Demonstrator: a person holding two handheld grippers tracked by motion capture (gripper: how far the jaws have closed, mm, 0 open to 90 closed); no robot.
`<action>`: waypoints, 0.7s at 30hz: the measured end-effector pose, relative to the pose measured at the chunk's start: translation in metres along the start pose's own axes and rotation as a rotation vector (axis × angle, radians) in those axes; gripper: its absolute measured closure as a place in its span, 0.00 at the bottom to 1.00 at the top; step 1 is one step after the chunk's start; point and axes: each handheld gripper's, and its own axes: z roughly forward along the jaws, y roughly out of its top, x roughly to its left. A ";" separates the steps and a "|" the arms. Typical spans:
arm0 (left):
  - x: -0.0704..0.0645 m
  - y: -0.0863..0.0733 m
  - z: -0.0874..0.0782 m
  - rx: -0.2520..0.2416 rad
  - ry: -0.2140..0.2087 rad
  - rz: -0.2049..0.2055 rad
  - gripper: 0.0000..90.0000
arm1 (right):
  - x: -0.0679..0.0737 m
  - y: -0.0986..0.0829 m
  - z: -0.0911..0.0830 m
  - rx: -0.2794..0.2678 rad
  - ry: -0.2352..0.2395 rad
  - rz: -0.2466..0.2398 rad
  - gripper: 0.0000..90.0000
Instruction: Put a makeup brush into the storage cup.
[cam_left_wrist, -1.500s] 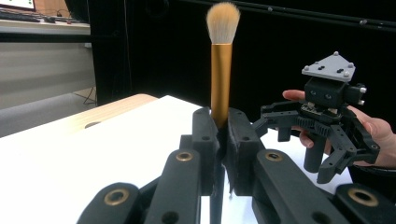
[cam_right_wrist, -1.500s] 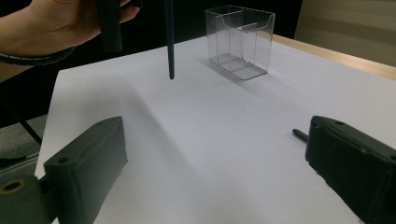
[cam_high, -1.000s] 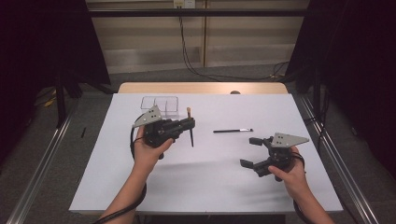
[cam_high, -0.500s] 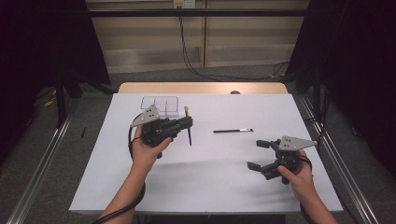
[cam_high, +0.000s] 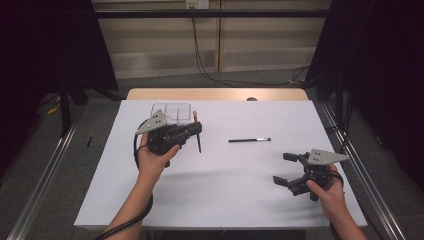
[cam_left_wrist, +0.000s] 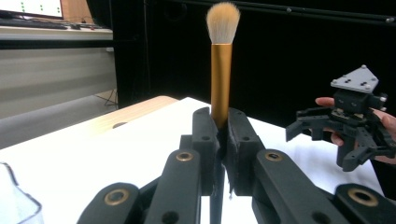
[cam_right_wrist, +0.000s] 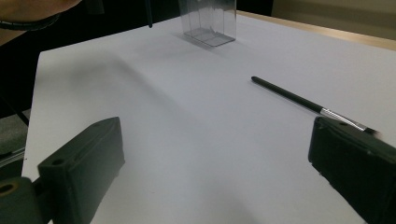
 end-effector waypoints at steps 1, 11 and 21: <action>0.001 0.001 0.000 -0.004 0.006 0.001 0.93 | 0.000 -0.001 -0.001 0.001 -0.002 0.001 0.03; 0.016 0.010 -0.006 -0.009 0.049 0.017 0.93 | -0.001 -0.007 -0.009 -0.002 -0.018 0.005 0.03; 0.034 0.015 -0.010 -0.007 0.101 0.011 0.93 | 0.001 -0.012 -0.013 -0.003 -0.022 0.002 0.03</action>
